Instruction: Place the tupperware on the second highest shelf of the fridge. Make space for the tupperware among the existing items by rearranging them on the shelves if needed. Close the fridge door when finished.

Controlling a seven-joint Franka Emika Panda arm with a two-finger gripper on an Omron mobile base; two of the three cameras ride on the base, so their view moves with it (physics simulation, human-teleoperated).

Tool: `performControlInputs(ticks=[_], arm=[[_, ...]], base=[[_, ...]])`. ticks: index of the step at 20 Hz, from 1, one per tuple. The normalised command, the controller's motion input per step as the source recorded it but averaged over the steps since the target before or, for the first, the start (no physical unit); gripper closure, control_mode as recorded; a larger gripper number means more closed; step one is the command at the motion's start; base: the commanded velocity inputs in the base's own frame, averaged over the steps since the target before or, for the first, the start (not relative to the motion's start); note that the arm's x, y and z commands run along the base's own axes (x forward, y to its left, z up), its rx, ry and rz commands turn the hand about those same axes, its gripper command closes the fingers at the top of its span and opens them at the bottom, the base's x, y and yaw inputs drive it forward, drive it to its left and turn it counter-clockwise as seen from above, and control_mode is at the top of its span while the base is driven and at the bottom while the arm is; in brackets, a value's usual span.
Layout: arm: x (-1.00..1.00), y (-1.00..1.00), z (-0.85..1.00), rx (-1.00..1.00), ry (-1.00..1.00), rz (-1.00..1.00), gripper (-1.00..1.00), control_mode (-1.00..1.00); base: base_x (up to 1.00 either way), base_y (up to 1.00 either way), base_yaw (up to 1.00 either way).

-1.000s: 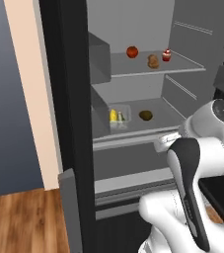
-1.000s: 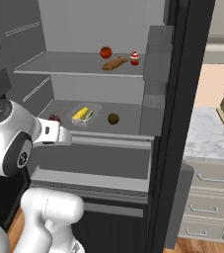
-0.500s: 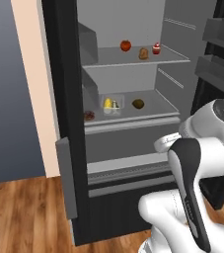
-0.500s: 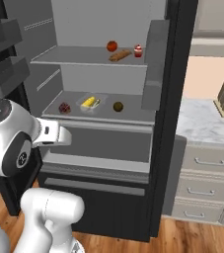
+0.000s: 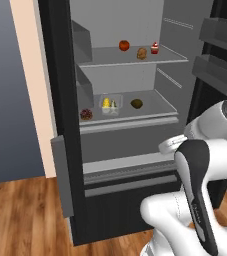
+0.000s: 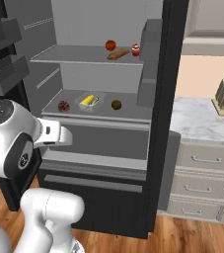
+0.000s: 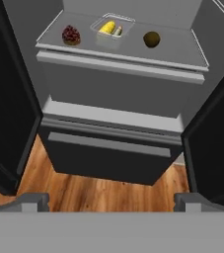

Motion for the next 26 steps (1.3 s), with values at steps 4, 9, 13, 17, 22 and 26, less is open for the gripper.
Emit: performControlInputs(ticks=[4, 9, 13, 17, 22, 26], arm=[[-0.71, 0.25, 0.00, -0.08, -0.23, 0.27, -1.00, -1.00], [-0.70, 0.57, -0.03, -0.20, -0.26, 0.23, -1.00, -1.00], [-0.51, 0.67, 0.00, -0.26, -0.04, 0.14, -1.00, -1.00], [-0.13, 0.93, 0.00, -0.30, 0.00, 0.05, -1.00, -1.00], [0.00, 1.00, -0.01, -0.35, 0.00, 0.00, -1.00, -1.00], [0.30, 1.00, -0.07, -0.33, 0.03, 0.00, -1.00, -1.00]], base=[[0.00, 0.00, 0.00], [0.00, 0.00, 0.00], [0.00, 0.00, 0.00], [0.00, 0.00, 0.00], [0.00, 0.00, 0.00], [0.00, 0.00, 0.00]])
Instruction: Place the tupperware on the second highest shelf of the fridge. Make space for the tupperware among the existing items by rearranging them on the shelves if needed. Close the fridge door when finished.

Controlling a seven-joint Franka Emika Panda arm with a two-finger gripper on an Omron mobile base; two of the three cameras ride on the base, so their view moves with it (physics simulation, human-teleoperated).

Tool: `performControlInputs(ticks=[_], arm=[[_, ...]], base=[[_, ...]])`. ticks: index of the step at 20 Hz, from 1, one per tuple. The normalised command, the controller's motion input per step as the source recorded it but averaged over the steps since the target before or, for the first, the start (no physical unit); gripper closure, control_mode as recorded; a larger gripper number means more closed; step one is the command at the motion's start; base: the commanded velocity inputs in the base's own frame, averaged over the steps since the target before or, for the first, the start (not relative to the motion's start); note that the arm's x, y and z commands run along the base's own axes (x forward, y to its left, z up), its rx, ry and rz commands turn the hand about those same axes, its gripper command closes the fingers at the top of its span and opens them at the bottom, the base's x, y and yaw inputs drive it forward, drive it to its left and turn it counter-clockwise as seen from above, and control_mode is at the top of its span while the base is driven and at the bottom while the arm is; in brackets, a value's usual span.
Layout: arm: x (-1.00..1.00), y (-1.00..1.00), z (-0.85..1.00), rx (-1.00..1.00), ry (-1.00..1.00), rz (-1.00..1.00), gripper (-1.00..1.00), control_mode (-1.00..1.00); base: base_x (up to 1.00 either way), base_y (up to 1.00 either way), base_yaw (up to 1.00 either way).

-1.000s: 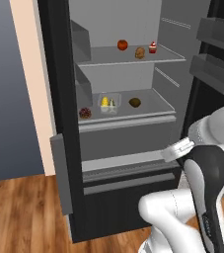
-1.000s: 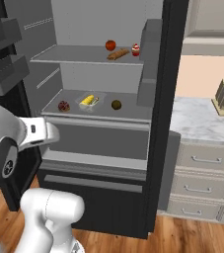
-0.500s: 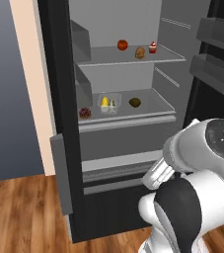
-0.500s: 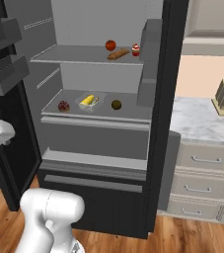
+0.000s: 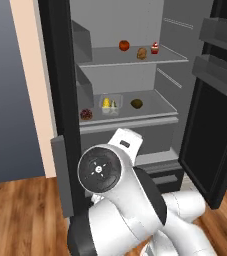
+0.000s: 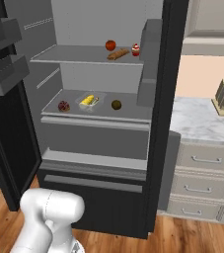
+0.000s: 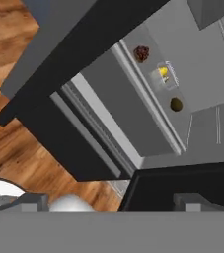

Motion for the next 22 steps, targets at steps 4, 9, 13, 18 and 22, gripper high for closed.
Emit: performControlInputs(ticks=[4, 9, 13, 18, 22], arm=[[0.59, 1.00, -0.11, -0.31, 0.08, 0.00, -1.00, -1.00], [0.54, 1.00, -0.21, -0.32, 0.07, 0.00, -1.00, -1.00], [0.55, 1.00, -0.22, -0.28, 0.07, 0.00, -1.00, -1.00], [0.46, 0.77, -0.27, -0.25, 0.05, -0.06, -1.00, -1.00], [0.21, 0.09, -0.39, -0.12, 0.00, -0.26, -1.00, -1.00]], base=[[0.00, 0.00, 0.00], [0.00, 0.00, 0.00], [0.00, 0.00, 0.00], [0.00, 0.00, 0.00], [0.00, 0.00, 0.00]])
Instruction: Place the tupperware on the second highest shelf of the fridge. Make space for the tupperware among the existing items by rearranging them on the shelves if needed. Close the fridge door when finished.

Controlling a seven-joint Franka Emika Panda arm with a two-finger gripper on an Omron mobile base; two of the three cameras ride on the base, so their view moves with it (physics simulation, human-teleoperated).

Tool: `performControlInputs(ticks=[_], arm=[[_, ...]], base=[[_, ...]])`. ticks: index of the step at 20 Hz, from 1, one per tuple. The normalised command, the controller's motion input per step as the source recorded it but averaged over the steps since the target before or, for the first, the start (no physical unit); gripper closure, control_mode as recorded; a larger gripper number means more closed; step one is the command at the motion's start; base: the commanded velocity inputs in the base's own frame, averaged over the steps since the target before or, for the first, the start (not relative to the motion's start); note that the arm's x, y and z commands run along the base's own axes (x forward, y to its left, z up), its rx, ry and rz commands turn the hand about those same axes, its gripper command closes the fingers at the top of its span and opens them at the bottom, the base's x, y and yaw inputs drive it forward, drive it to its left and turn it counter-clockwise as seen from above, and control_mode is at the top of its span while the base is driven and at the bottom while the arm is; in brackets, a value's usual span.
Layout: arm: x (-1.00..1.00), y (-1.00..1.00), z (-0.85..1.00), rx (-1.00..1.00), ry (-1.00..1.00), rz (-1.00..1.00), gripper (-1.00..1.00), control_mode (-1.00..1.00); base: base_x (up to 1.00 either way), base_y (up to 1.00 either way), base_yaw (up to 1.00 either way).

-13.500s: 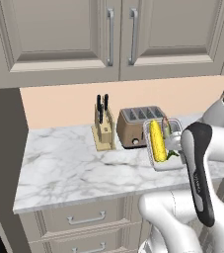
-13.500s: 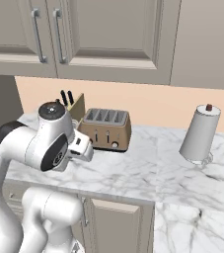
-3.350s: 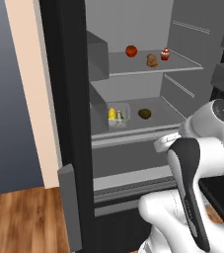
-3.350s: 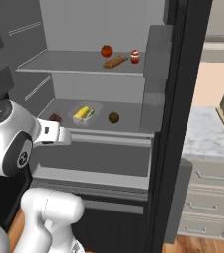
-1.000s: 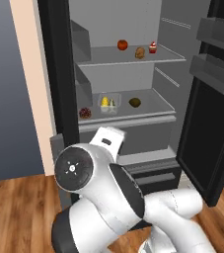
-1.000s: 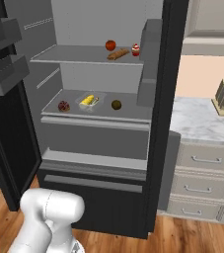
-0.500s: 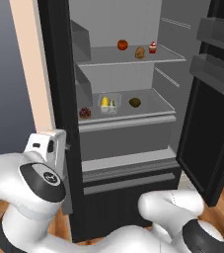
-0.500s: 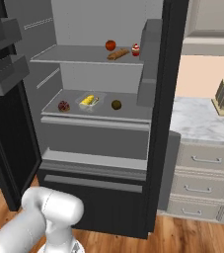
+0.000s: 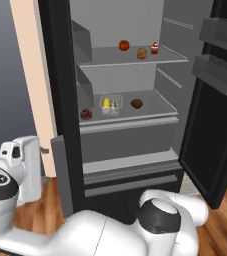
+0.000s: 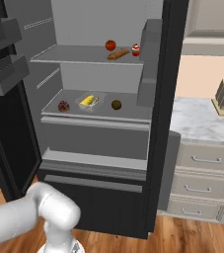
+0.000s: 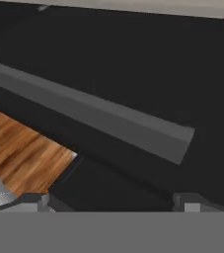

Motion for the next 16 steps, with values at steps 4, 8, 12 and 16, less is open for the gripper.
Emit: performControlInputs(ticks=[4, 8, 12, 16], arm=[[0.16, 0.00, -0.46, -0.09, 0.00, -0.22, -1.00, -1.00], [0.16, 0.00, -0.53, -0.02, 0.00, -0.16, -1.00, -1.00], [0.44, 0.09, -0.33, -0.03, 0.00, -0.03, -1.00, -1.00], [0.43, 0.24, -0.29, -0.04, 0.00, 0.00, -1.00, -1.00]], base=[[0.00, 0.00, 0.00], [0.00, 0.00, 0.00], [0.00, 0.00, 0.00], [0.00, 0.00, 0.00]])
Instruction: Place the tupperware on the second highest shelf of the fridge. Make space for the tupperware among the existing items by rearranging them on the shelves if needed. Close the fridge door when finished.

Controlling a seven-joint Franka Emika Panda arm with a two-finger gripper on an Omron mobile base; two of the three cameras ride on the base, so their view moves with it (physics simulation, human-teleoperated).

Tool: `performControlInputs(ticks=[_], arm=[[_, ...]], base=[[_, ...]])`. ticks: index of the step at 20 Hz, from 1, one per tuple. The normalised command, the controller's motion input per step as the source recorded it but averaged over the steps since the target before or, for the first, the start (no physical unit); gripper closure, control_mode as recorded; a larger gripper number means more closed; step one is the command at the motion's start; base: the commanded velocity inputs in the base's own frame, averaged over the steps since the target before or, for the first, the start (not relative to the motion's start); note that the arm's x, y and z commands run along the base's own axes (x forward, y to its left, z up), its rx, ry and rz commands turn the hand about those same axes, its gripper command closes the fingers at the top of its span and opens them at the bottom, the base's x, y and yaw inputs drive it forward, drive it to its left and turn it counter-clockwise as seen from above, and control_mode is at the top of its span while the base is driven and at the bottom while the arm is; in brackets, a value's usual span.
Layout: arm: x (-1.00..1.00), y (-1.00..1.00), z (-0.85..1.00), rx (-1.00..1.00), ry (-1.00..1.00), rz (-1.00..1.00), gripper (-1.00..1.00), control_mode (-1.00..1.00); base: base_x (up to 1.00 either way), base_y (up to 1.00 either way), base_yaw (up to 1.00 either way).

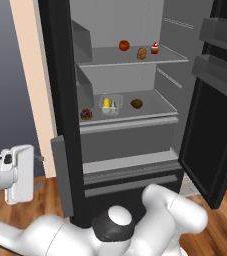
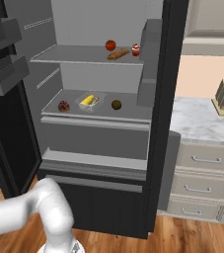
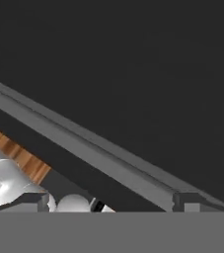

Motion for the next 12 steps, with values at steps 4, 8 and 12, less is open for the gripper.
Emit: performControlInputs(ticks=[4, 8, 12], arm=[[0.56, 0.17, -0.28, -0.06, 0.00, -0.02, -1.00, -1.00], [0.58, 0.06, -0.23, -0.07, 0.03, -0.10, -1.00, -1.00], [0.42, -0.43, -0.27, -0.08, 0.15, -0.26, -1.00, -1.00]], base=[[0.00, 0.00, 0.00], [0.00, 0.00, 0.00], [0.00, 0.00, 0.00]])
